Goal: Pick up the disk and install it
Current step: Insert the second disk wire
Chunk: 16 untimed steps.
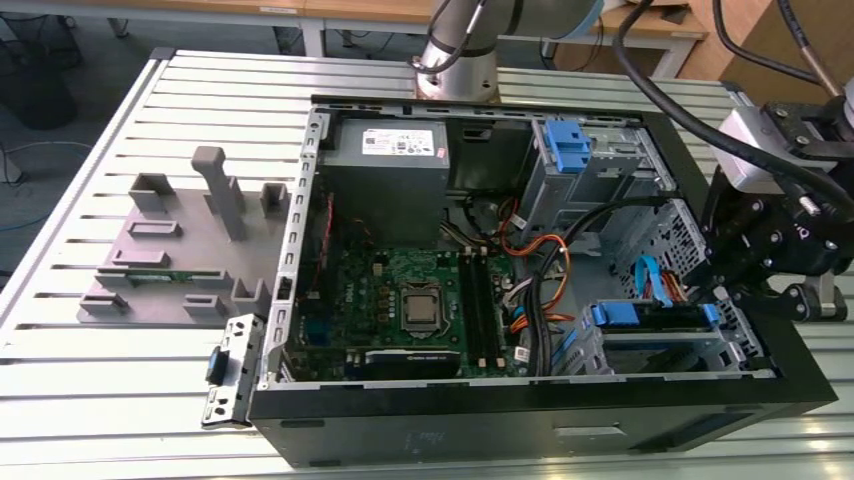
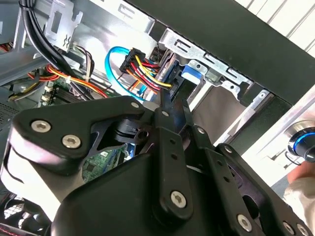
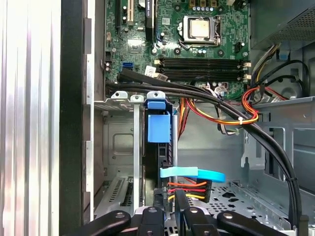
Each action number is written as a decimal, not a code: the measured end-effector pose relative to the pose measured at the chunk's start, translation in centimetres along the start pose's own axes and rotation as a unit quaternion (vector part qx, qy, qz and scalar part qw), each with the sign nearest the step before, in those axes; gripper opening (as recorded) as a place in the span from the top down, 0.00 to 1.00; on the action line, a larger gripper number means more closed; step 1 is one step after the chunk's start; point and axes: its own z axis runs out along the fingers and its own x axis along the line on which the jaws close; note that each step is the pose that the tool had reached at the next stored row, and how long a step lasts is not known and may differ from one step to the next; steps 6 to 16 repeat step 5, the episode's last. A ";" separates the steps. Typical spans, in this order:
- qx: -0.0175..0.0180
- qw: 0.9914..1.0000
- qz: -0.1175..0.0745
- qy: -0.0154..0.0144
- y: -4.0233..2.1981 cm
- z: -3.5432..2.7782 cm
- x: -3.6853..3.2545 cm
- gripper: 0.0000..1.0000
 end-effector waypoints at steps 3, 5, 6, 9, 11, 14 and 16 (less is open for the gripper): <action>0.000 1.000 0.000 0.000 0.00 -0.01 0.00 0.76; 0.000 1.000 0.000 0.000 0.00 -0.01 0.00 0.76; 0.000 1.000 0.000 0.000 0.00 -0.01 0.00 0.76; 0.000 1.000 0.000 0.000 0.00 -0.01 0.00 0.76; 0.000 1.000 0.000 0.000 0.00 -0.01 0.00 0.76; 0.000 1.000 0.000 0.000 0.00 -0.01 0.00 0.76; 0.000 1.000 0.000 0.000 0.00 -0.01 0.00 0.76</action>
